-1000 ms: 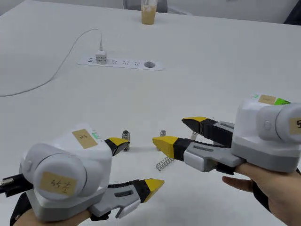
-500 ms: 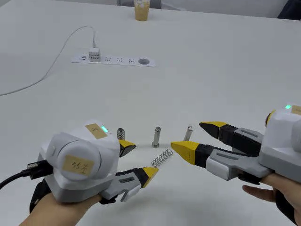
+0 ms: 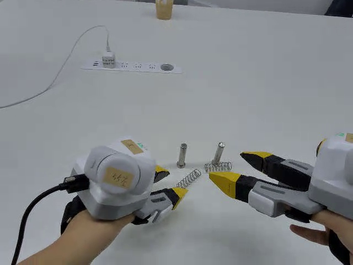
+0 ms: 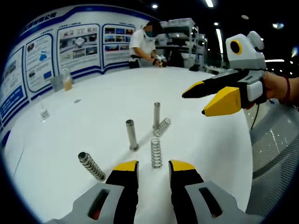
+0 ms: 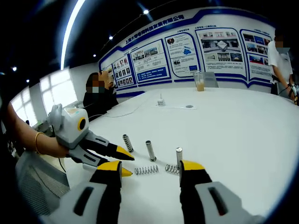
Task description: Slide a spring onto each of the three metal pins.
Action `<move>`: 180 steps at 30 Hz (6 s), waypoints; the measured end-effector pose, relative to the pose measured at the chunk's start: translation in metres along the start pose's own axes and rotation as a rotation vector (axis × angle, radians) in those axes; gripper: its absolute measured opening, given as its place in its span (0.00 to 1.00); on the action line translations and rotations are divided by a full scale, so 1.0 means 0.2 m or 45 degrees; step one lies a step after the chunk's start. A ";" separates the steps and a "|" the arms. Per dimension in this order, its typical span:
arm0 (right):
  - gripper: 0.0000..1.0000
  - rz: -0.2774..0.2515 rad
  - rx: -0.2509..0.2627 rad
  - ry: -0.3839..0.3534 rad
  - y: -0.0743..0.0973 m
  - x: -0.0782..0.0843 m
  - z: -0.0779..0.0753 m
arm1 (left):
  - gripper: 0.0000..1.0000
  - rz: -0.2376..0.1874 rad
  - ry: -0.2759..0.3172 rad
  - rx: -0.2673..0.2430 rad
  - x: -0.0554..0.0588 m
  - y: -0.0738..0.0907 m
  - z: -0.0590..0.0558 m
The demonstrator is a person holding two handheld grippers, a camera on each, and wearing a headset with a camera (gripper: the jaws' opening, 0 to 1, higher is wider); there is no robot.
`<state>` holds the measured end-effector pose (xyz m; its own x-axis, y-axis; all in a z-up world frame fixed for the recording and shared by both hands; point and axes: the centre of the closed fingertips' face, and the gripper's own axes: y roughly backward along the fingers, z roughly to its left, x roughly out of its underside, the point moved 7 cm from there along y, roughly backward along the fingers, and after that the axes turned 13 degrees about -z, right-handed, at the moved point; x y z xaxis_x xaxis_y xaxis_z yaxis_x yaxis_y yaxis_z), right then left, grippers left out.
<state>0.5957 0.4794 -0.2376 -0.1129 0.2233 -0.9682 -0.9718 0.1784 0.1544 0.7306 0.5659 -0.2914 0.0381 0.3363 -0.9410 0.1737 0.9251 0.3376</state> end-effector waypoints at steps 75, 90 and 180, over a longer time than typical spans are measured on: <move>0.31 -0.197 -0.028 -0.546 -0.05 -0.07 0.08 | 0.10 -0.297 -0.101 0.053 -0.26 0.16 -0.10; 0.19 -0.228 -0.132 -0.697 -0.07 -0.10 0.17 | 0.10 -0.407 -0.068 0.088 -0.31 0.24 -0.16; 0.12 0.057 -0.157 0.259 -0.47 0.00 0.03 | 0.45 -0.164 0.037 -0.039 -0.12 0.24 -0.13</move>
<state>0.6877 0.4680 -0.2509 -0.1834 0.0285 -0.9826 -0.9814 0.0517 0.1847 0.7130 0.6066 -0.2513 -0.0115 0.2186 -0.9757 0.1454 0.9658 0.2147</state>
